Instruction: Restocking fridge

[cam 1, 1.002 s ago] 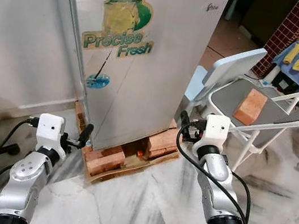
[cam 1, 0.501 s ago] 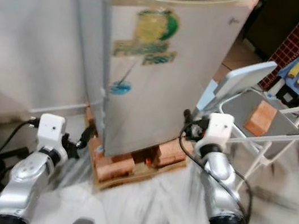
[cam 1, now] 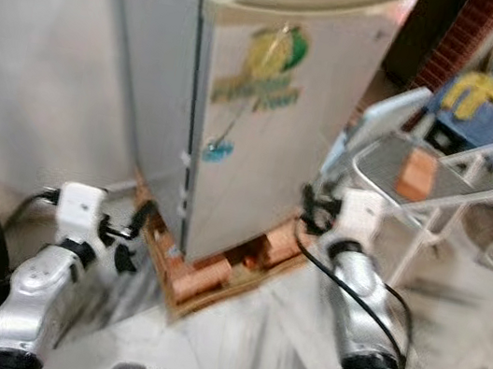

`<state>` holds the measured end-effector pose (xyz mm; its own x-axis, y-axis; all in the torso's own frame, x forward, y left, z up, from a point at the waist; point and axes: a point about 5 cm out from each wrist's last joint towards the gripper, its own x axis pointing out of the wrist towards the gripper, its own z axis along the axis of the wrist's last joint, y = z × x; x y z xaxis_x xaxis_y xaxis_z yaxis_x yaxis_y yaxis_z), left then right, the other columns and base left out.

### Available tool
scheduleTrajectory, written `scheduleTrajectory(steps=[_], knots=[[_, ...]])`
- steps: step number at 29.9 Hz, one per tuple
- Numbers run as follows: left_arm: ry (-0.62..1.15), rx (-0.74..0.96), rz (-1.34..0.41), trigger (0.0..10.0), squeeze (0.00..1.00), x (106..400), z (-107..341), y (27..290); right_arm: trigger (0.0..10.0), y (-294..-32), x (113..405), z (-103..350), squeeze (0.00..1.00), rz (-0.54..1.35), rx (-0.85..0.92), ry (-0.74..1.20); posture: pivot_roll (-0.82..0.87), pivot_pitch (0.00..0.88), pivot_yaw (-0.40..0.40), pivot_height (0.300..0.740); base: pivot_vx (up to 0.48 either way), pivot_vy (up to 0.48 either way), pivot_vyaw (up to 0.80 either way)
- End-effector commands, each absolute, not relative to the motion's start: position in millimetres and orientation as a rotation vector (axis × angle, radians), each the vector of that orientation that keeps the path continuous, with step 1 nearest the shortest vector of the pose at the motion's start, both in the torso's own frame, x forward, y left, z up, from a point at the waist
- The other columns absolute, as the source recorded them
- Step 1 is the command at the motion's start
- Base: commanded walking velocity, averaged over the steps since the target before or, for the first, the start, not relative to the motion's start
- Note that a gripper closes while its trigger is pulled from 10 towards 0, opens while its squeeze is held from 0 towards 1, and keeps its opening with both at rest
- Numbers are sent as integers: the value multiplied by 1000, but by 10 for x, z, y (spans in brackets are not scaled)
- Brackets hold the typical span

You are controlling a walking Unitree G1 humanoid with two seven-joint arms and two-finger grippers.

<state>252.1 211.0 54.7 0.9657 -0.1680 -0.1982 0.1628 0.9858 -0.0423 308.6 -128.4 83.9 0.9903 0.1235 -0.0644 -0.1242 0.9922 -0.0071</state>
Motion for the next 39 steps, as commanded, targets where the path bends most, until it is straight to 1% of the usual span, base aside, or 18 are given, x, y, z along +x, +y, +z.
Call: scheduleTrajectory(steps=[1, 4, 12, 15, 22, 25, 30, 31, 35, 39], knots=[[194, -17, -182, 10000, 0, 2527, 554, 2062, 10000, -1391, 3113, 879, 0, 99, -25, 54, 115, 21, -34, 740, 0, 0, 0], [189, -22, -183, 10000, 0, 2532, 569, 2072, 10000, -1395, 3108, 874, 0, 100, -27, 58, 117, 23, -34, 740, 0, 0, 0], [190, -7, -171, 10000, 0, 2544, 577, 2141, 10000, -1447, 3021, 839, 0, 107, -29, 76, 115, 27, -35, 740, 0, 469, -746], [188, -7, -169, 10000, 0, 2543, 577, 2126, 10000, -1441, 2987, 819, 0, 128, -15, 93, 114, 28, -35, 740, 0, 480, 0], [199, 33, -179, 10000, 0, 2513, 544, 2131, 10000, -1523, 2901, 784, 0, 141, -19, 119, 115, 29, -37, 740, 0, 474, 0], [190, 74, -203, 10000, 0, 2509, 560, 2145, 10000, -1542, 2892, 795, 0, 140, -4, 116, 115, 29, -37, 740, 0, 0, 0], [213, 76, -242, 10000, 0, 2482, 563, 2135, 10000, -1533, 2880, 808, 0, 137, 7, 120, 123, 26, -41, 740, 0, 0, 0], [202, 93, -279, 10000, 0, 2457, 574, 2099, 10000, -1526, 2869, 812, 0, 136, 10, 124, 123, 26, -41, 740, 0, 0, 0], [157, 124, -299, 10000, 0, 2435, 592, 2058, 10000, -1502, 2835, 816, 0, 139, 15, 129, 125, 27, -41, 740, 0, 0, 0], [183, 51, -287, 10000, 0, 2445, 604, 2076, 10000, -1492, 2809, 810, 0, 135, 14, 134, 123, 31, -40, 740, 0, 0, -738]])
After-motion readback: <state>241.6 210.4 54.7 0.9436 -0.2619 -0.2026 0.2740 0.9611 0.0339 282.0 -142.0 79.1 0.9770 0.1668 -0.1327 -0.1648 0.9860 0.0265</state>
